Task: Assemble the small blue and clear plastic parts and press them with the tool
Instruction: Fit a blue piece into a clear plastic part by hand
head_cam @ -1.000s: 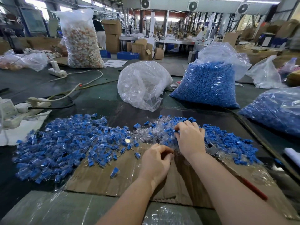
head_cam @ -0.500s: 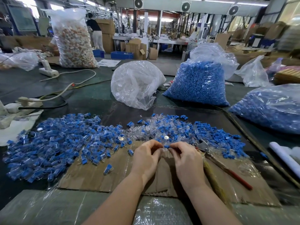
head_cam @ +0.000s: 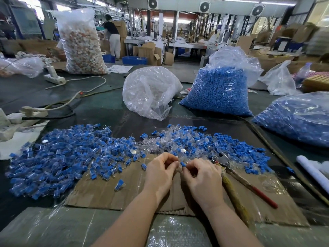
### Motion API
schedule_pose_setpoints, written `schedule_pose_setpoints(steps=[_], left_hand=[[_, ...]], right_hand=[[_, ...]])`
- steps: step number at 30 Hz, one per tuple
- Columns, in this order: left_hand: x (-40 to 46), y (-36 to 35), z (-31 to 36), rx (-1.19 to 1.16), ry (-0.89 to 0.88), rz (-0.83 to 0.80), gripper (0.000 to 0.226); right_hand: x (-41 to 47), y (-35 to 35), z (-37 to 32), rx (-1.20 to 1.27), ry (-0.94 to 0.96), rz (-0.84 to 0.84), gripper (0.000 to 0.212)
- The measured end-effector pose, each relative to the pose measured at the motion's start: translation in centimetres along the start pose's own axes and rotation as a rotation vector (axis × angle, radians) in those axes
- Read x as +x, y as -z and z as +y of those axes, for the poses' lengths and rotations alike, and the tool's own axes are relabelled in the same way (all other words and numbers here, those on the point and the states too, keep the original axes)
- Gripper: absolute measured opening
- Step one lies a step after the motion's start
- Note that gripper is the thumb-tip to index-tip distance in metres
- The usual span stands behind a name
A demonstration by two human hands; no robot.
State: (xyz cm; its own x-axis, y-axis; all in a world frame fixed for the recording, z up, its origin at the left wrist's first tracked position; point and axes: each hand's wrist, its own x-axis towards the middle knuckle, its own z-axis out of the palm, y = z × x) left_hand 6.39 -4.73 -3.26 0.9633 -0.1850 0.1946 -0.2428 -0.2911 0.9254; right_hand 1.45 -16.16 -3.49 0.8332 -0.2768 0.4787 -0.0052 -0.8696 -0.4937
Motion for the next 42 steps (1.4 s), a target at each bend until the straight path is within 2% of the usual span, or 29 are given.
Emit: schedule_pose_setpoints(steps=[11, 16, 19, 21, 25, 36, 42], left_hand=[[-0.3, 0.1, 0.1, 0.040, -0.037, -0.086, 0.023], [-0.3, 0.1, 0.0, 0.040, -0.030, -0.084, 0.017], [-0.3, 0.2, 0.2, -0.011, -0.014, -0.073, 0.023], [-0.3, 0.3, 0.2, -0.036, -0.007, -0.078, 0.025], [-0.2, 0.4, 0.2, -0.016, -0.005, -0.092, 0.023], [-0.2, 0.5, 0.2, 0.013, -0.031, -0.086, 0.017], [0.0, 0.5, 0.3, -0.022, 0.005, -0.082, 0.011]], right_hand=[[0.2, 0.0, 0.3, -0.019, -0.039, -0.045, 0.018], [0.2, 0.1, 0.3, -0.003, -0.028, -0.039, 0.014], [0.2, 0.3, 0.1, 0.038, -0.003, -0.022, 0.008], [0.2, 0.4, -0.1, 0.051, 0.016, -0.017, 0.013], [0.1, 0.6, -0.2, 0.050, 0.063, -0.057, 0.023], [0.0, 0.8, -0.4, 0.076, 0.077, -0.062, 0.018], [0.4, 1.1, -0.4, 0.008, 0.052, -0.065, 0.021]])
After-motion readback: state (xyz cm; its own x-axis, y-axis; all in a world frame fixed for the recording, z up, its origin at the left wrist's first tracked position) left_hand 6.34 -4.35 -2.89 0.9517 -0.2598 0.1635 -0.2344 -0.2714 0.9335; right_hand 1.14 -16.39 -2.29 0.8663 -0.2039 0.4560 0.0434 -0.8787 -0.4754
